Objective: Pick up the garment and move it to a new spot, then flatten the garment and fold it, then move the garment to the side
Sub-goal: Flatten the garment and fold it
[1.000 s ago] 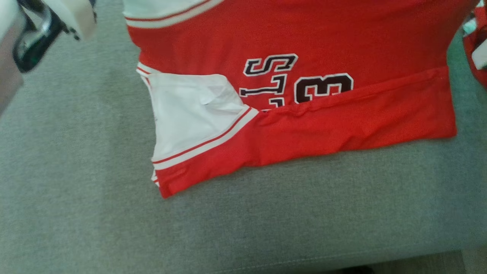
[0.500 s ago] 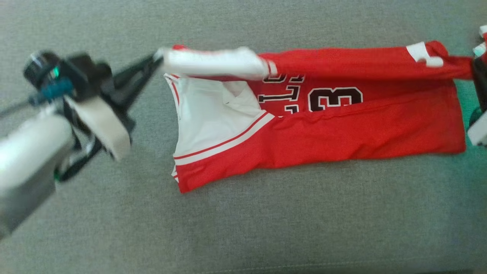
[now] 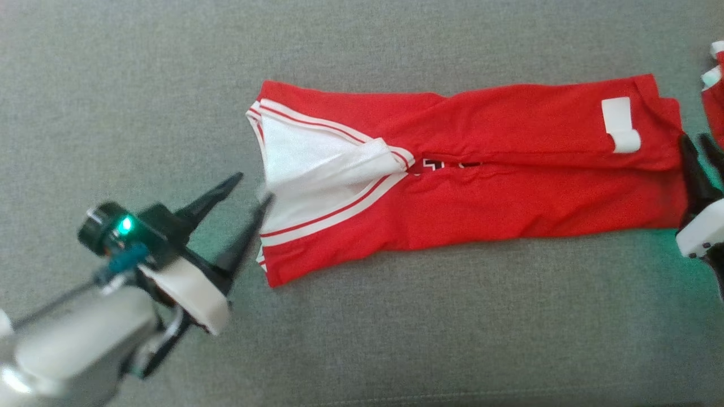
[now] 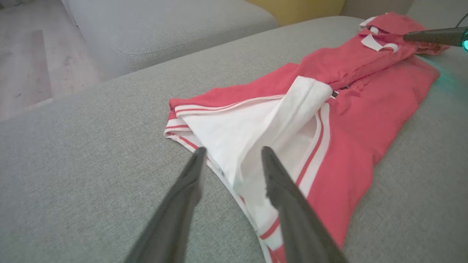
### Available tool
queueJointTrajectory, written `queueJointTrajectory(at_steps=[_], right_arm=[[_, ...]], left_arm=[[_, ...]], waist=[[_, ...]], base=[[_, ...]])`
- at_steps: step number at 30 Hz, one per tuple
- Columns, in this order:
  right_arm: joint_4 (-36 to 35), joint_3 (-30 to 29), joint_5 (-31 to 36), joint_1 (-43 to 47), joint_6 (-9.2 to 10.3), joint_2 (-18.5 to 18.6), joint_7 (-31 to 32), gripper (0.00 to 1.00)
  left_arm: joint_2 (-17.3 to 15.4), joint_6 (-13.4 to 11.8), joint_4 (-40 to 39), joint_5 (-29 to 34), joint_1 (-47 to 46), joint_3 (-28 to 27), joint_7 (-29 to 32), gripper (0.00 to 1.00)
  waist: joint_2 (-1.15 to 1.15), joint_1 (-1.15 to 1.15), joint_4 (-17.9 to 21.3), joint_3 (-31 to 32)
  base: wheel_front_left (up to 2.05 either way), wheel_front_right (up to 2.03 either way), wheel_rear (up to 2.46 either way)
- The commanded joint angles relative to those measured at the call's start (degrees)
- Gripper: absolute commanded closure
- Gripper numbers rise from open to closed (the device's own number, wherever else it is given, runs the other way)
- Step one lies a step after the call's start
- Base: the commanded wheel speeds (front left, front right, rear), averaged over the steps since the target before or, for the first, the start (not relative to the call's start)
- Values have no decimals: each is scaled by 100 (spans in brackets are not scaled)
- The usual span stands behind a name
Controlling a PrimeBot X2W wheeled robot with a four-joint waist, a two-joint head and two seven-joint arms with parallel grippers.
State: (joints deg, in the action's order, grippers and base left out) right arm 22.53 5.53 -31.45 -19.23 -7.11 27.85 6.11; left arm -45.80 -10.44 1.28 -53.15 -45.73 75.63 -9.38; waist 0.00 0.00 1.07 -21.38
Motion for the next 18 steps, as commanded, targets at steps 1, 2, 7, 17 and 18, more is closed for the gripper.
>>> queueJointTrajectory(at_steps=[1,2,7,17,18], right_arm=[[-185,-189,59,219,-37,-50,-235,0],[-220,-297,65,307,-37,-155,-329,0],[-359,-770,25,699,-37,-549,-633,0],[196,-1241,73,631,-37,-749,-604,0],[327,-1266,84,597,-37,-742,-560,0]], left_arm=[[-15,-322,-61,-7,125,-375,-275,0],[81,-537,-41,22,261,-449,-383,0],[812,-1719,-190,511,1159,-1478,-557,0],[2220,-2101,-685,2528,2867,-3058,-561,0],[2327,-2027,-683,2660,2977,-3124,-561,0]], waist=[[0,0,-11,87],[0,0,-18,128],[0,0,-122,347],[0,0,-552,637],[0,0,-608,658]], base=[[0,0,0],[0,0,0],[0,0,0],[0,0,0],[0,0,0]])
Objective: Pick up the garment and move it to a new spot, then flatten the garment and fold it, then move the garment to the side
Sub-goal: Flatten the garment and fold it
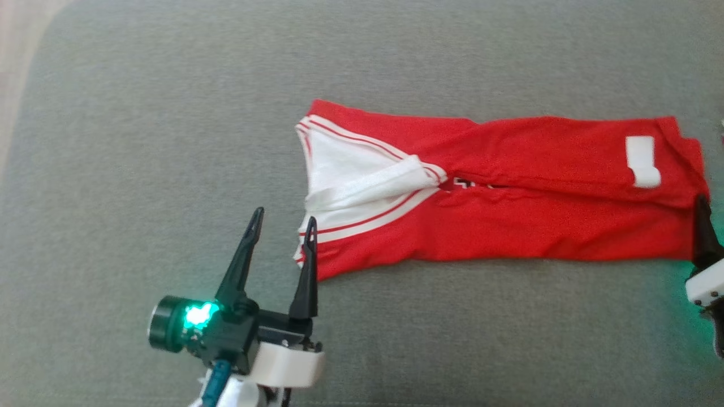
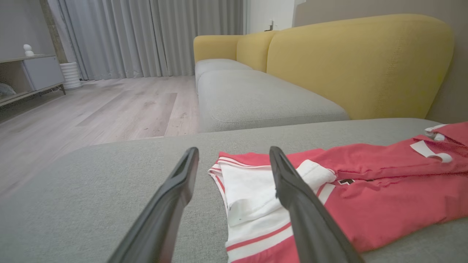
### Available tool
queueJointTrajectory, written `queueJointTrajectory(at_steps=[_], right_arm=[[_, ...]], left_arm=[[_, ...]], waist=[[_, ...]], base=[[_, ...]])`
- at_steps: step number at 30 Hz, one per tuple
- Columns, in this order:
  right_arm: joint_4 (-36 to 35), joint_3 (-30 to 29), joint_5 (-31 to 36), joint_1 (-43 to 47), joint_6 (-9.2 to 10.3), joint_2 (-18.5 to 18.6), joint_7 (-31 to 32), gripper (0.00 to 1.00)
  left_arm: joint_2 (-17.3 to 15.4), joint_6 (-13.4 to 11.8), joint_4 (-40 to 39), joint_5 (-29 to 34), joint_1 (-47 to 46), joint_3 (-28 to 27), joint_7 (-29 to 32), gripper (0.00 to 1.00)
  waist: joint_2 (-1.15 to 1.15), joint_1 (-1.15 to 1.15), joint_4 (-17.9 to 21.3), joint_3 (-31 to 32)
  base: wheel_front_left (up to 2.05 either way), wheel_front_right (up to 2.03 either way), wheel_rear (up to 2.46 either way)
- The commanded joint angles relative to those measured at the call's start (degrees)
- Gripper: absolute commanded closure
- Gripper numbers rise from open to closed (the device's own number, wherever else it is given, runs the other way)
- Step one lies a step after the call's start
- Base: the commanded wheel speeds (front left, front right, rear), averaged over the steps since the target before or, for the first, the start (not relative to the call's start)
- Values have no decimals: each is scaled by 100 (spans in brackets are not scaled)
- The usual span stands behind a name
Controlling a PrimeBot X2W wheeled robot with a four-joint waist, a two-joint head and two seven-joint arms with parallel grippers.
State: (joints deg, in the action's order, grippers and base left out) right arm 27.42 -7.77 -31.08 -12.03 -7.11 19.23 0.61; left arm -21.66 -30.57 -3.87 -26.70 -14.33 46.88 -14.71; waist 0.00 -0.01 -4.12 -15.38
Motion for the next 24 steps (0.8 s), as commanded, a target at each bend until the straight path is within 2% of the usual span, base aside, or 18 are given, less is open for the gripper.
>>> queueJointTrajectory(at_steps=[1,7,8,9,10,13,19,24], right_arm=[[-34,40,46,-159,-37,123,31,0],[750,-37,59,-427,-37,125,406,0],[867,-39,55,-468,-37,126,503,3],[975,-31,40,-508,-37,128,606,11],[1065,-27,21,-542,-37,134,683,20],[1235,22,-47,-603,-37,145,824,100],[1158,189,-263,-602,-37,242,564,100],[972,172,-378,-607,-37,571,341,100]], left_arm=[[16,50,-169,126,-74,-328,-28,0],[373,503,-58,612,262,-745,-29,0],[409,565,-46,676,293,-818,-29,0],[442,628,-30,734,324,-882,-29,0],[477,686,-14,788,352,-942,-29,0],[575,839,33,912,450,-1111,-29,0],[764,1090,96,1097,659,-1392,-29,0],[890,1332,134,1227,811,-1530,-29,0]], waist=[[0,1,-143,75],[0,1,-333,147],[0,1,-355,160],[0,1,-376,178],[0,1,-396,200],[0,1,-434,268],[0,1,-407,385],[0,1,-303,515]], base=[[0,0,0],[0,0,0],[0,0,0],[0,0,0],[0,0,0],[0,0,0],[0,0,0],[0,0,0]])
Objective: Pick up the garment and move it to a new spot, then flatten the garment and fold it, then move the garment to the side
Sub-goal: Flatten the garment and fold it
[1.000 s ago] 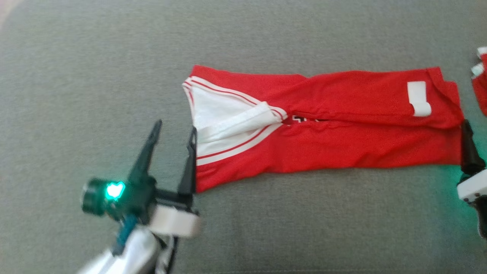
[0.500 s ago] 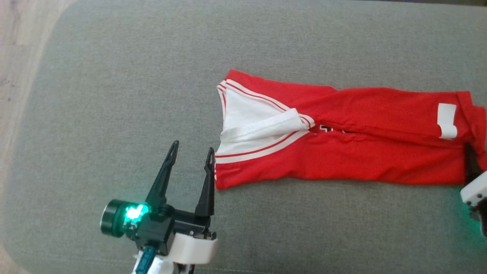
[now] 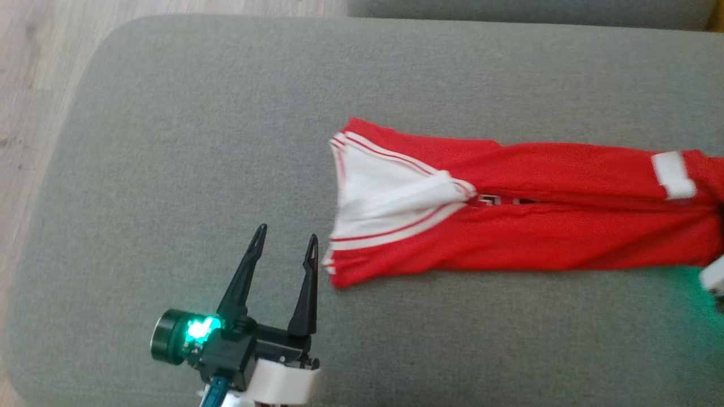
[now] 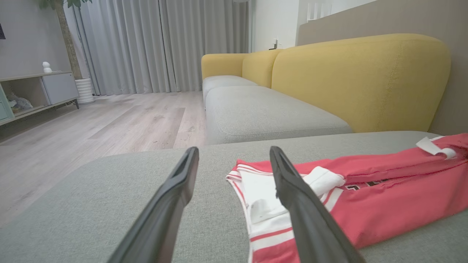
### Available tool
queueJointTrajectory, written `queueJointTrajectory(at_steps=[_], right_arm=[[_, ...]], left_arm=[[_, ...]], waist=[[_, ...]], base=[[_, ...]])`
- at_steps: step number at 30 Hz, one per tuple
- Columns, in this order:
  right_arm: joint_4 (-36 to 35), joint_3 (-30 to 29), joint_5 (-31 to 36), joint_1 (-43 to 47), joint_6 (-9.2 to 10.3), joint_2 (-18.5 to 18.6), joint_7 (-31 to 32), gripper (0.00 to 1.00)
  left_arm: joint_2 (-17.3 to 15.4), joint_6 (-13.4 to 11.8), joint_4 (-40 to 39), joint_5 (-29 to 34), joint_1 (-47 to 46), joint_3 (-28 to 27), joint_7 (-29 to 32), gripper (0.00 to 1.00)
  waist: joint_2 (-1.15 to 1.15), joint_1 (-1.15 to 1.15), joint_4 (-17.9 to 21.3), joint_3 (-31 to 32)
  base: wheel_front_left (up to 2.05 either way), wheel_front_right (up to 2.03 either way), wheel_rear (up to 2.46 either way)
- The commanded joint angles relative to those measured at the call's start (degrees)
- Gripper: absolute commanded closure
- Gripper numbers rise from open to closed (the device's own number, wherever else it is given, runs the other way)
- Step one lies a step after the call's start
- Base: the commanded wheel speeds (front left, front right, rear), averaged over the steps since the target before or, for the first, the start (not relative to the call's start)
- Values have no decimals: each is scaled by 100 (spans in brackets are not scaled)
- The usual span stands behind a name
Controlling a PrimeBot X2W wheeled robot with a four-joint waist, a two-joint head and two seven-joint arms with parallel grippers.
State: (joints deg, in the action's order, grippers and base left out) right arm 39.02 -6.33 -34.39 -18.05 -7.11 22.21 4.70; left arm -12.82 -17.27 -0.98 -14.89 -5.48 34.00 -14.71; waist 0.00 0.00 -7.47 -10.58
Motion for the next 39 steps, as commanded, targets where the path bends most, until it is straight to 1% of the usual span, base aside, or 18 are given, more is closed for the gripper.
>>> queueJointTrajectory(at_steps=[1,4,6,9,12,13,16,19,20,21,25,29,36,37,38,39], right_arm=[[-236,3,-64,-1,-37,366,-62,100],[-429,-60,-75,24,-37,635,39,100],[-641,6,-59,58,-37,753,151,100],[-1102,173,-198,14,-37,697,339,100],[-1709,410,-347,-84,-37,462,537,100],[-1709,410,-347,-84,-37,462,537,100],[-2283,701,-476,-126,-37,134,711,100],[-2709,979,-585,-171,-37,-228,904,100],[-2885,1170,-610,-203,-37,-442,976,100],[-2941,1272,-619,-234,-37,-551,999,100],[-2945,1681,-668,-437,-37,-982,1038,100],[-2722,2067,-571,-596,-37,-1334,1016,100],[-2099,2696,-339,-678,-37,-1657,1013,100],[-2004,2766,-329,-669,-37,-1691,1017,86],[-1927,2833,-317,-662,-37,-1722,1008,0],[-1878,2869,-319,-659,-37,-1750,955,0]], left_arm=[[24,38,-142,75,-52,-270,-29,0],[80,125,-113,140,24,-368,-29,0],[105,180,-100,177,94,-429,-29,0],[153,250,-68,219,199,-510,-29,0],[216,340,-33,285,267,-537,-29,0],[216,340,-33,285,267,-537,-29,0],[307,426,2,349,286,-534,-29,0],[384,509,32,395,304,-538,-29,0],[419,555,53,417,339,-561,-29,0],[437,571,61,428,355,-577,-29,0],[519,662,100,478,401,-602,-29,0],[608,760,148,525,404,-602,-29,0],[710,870,226,581,431,-684,-29,0],[723,879,234,588,434,-699,-29,0],[737,885,237,594,438,-717,-29,0],[748,894,238,600,443,-734,-29,0]], waist=[[0,0,53,62],[0,0,123,158],[0,0,183,229],[0,0,271,347],[0,0,306,468],[0,0,306,468],[0,0,264,563],[0,0,165,621],[0,0,82,637],[0,0,40,638],[0,0,-151,648],[0,0,-370,656],[0,0,-645,622],[0,0,-667,613],[0,0,-678,606],[0,0,-686,598]], base=[[0,0,0],[0,0,0],[0,0,0],[0,0,0],[0,0,0],[0,0,0],[0,0,0],[0,0,0],[0,0,0],[0,0,0],[0,0,0],[0,0,0],[0,0,0],[0,0,0],[0,0,0],[0,0,0]])
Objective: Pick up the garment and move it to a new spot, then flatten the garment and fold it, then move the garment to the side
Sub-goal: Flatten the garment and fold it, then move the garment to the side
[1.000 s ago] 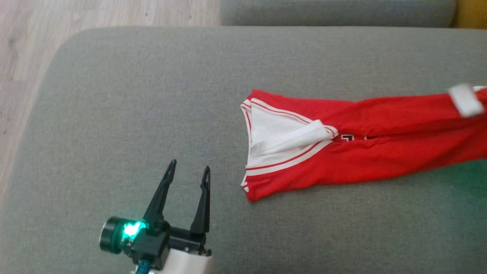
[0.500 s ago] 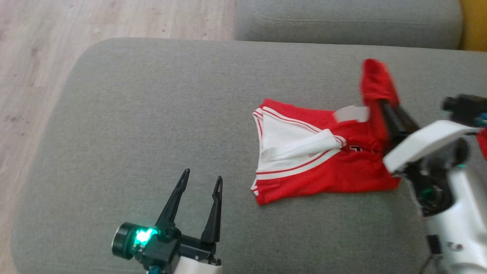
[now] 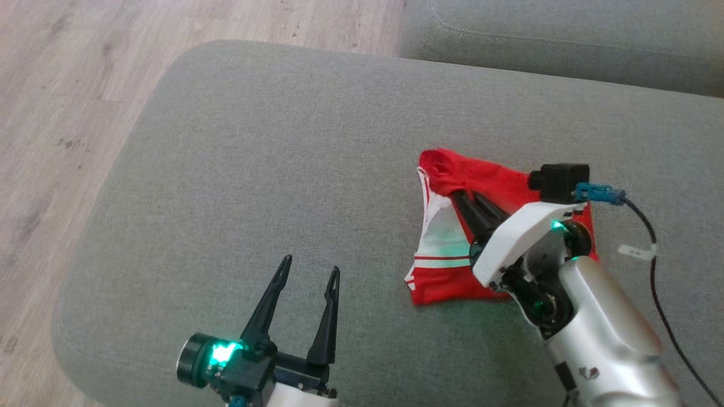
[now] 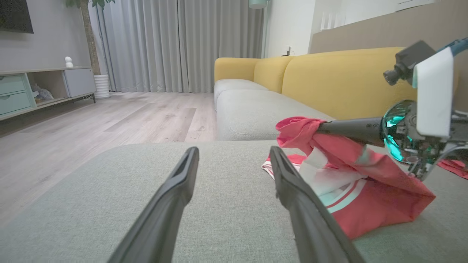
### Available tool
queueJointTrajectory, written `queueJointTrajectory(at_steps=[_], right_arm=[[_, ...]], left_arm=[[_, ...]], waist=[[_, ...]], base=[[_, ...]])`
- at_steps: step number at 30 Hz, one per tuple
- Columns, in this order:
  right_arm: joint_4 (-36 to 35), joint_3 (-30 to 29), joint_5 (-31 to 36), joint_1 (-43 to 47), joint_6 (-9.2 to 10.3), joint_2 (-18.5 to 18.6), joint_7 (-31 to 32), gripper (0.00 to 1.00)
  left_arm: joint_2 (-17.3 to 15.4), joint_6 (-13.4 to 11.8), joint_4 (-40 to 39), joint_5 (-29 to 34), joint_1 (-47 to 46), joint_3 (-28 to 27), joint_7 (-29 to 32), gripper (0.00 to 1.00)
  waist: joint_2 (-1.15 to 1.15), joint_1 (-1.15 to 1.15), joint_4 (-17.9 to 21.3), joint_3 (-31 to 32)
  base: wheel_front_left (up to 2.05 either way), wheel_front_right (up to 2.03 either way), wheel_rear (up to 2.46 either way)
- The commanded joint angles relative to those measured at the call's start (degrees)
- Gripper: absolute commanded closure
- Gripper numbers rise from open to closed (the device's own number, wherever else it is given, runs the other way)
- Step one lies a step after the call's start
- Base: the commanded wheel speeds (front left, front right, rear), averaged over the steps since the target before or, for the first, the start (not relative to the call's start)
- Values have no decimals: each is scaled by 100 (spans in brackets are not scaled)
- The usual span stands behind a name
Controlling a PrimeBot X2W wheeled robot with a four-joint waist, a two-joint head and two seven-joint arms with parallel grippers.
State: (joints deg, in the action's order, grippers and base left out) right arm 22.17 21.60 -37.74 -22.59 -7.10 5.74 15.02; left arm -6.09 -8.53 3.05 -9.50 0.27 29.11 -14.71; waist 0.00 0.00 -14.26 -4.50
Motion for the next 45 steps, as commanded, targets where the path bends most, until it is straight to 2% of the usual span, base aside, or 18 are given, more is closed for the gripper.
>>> queueJointTrajectory(at_steps=[1,6,12,16,21,24,29,33,45], right_arm=[[-164,84,3,-206,-39,-128,-161,0],[-314,-115,-6,-230,-39,-152,-791,0],[-589,-509,172,105,-39,402,-1411,0],[-656,-733,426,537,-39,728,-2092,0],[-625,-975,789,1126,-39,835,-2834,0],[-636,-1122,1206,1630,-39,733,-2985,0],[-1191,-1464,2087,2577,-39,341,-2999,0],[-1410,-1301,2568,3061,-39,248,-3001,0],[-1521,-1389,2804,3296,-39,124,-3002,0]], left_arm=[[85,30,-166,67,-125,-265,-29,0],[117,44,-150,101,-65,-394,-29,0],[105,27,-169,120,111,-610,-29,0],[98,22,-158,70,249,-776,-29,0],[86,33,-108,-13,368,-993,-29,0],[52,19,-2,-34,497,-1168,-29,0],[40,26,217,-65,729,-1420,-29,0],[62,30,334,-58,887,-1574,-29,0],[154,121,421,26,1047,-1802,-29,0]], waist=[[0,0,-9,-17],[0,0,111,85],[0,0,481,396],[0,0,756,593],[0,0,1011,767],[0,0,1198,917],[0,0,1427,1152],[0,0,1558,1244],[0,0,1497,1268]], base=[[0,0,0],[0,0,0],[0,0,0],[0,0,0],[0,0,0],[0,0,0],[0,0,0],[0,0,0],[0,0,0]])
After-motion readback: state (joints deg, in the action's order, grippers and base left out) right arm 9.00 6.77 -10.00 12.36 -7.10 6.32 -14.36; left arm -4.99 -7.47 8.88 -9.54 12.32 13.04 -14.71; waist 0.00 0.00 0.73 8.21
